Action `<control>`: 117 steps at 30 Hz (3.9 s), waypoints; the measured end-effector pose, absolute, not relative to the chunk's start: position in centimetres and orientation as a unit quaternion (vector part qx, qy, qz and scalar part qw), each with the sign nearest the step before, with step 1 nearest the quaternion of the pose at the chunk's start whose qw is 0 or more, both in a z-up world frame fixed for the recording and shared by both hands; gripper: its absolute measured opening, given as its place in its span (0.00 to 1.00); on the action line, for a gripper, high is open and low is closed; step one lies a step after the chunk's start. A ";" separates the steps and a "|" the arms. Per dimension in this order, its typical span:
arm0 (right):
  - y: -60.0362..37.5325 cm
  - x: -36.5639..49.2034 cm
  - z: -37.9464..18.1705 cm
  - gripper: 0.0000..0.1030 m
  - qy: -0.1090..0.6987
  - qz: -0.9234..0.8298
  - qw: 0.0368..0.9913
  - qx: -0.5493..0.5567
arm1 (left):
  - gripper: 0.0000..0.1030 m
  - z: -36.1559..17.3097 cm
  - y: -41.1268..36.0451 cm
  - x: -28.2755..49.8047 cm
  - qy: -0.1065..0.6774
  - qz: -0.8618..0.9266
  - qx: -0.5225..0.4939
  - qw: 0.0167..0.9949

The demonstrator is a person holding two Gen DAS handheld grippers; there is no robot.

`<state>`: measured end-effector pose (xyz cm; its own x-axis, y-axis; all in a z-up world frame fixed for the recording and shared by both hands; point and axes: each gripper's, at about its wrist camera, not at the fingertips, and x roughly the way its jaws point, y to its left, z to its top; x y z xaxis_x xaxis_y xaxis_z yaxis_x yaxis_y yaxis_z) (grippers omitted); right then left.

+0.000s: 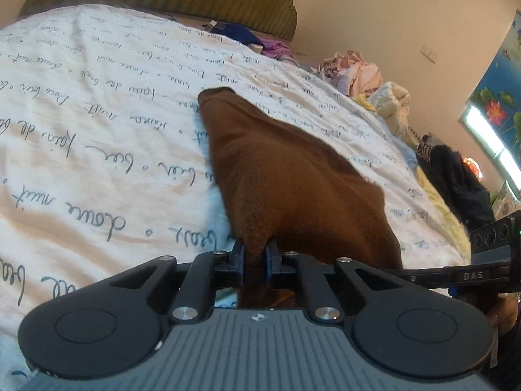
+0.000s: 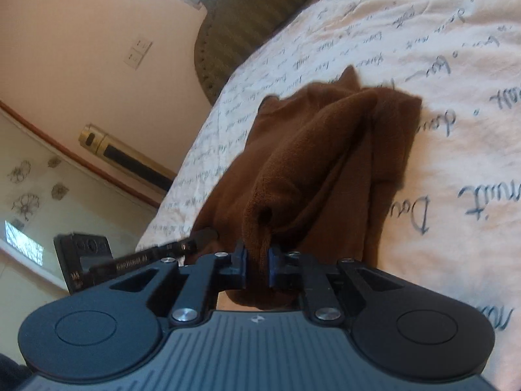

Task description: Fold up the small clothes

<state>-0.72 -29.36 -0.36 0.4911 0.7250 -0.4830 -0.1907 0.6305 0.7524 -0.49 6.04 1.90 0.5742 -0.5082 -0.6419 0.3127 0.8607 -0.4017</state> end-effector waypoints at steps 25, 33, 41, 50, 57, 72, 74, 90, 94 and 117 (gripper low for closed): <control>-34.2 8.2 2.6 0.08 0.375 0.198 0.853 0.305 | 0.89 1.3 2.9 -1.7 0.389 -0.280 -0.133 0.868; -36.0 5.5 1.8 0.33 0.365 0.200 0.845 0.335 | 0.92 1.3 5.8 -1.2 0.391 -0.274 -0.184 0.859; -35.9 2.1 1.0 0.85 0.411 0.235 0.807 0.354 | 0.93 -1.2 7.1 4.0 0.449 -0.291 -0.337 0.775; -31.2 2.8 0.2 0.28 0.425 0.285 0.795 0.326 | 0.29 2.1 6.0 2.0 0.426 -0.249 -0.253 0.832; -31.4 1.5 -2.0 0.41 0.423 0.292 0.771 0.376 | 0.52 1.8 6.1 -0.5 0.414 -0.231 -0.167 0.864; -32.6 10.9 -0.7 0.80 0.420 0.243 0.812 0.325 | 0.52 1.0 3.9 10.2 0.428 -0.181 -0.174 0.868; -31.1 11.2 -0.2 0.53 0.415 0.266 0.819 0.294 | 0.17 1.5 3.8 10.3 0.428 -0.176 -0.163 0.871; -29.8 11.4 1.1 0.40 0.394 0.245 0.834 0.297 | 0.57 4.2 10.3 6.8 0.384 -0.147 -0.166 0.897; -33.1 5.6 2.3 0.79 0.368 0.276 0.821 0.339 | 0.77 3.3 11.6 1.3 0.374 -0.223 -0.255 0.864; -30.0 -0.1 4.8 0.32 0.340 0.238 0.857 0.305 | 0.86 8.1 4.8 -6.2 0.244 -0.123 0.009 0.962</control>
